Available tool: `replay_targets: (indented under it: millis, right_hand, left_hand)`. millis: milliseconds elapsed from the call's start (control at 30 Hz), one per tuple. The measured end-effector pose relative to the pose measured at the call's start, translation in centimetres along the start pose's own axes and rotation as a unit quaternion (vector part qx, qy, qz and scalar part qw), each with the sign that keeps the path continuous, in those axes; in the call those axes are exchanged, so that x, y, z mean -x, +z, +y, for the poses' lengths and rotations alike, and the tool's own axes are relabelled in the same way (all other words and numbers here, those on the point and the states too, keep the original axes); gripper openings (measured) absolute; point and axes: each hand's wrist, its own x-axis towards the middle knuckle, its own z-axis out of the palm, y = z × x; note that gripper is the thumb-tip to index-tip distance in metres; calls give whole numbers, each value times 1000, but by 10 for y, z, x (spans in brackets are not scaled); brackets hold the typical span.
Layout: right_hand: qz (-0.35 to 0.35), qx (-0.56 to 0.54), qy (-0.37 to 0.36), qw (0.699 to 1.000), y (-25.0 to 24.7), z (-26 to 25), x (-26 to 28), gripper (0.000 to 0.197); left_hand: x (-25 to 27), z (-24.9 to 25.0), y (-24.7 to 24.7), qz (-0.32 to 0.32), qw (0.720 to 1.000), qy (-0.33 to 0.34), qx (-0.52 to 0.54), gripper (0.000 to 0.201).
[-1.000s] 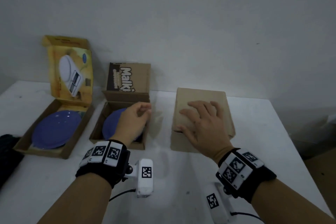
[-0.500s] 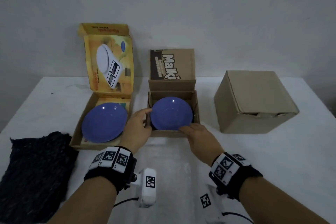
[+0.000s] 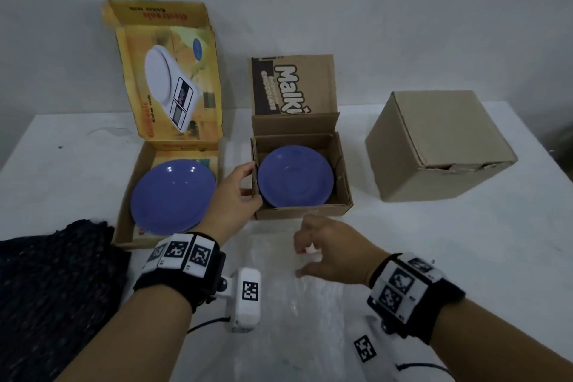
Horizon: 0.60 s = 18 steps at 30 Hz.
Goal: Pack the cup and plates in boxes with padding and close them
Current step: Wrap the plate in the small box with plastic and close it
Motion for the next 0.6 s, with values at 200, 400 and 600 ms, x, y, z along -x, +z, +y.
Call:
replay_targets:
  millis: [200, 400, 600]
  right_hand:
    - [146, -227, 87, 959, -58, 16, -7, 23]
    - [286, -381, 196, 857, -75, 25, -29, 34]
    - [336, -359, 234, 839, -61, 35, -44, 23]
  left_hand:
    - [-7, -9, -1, -45, 997, -10, -58, 94]
    - [-19, -13, 3, -52, 996, -9, -70, 89]
    - [-21, -11, 12, -29, 991, 2, -127, 82]
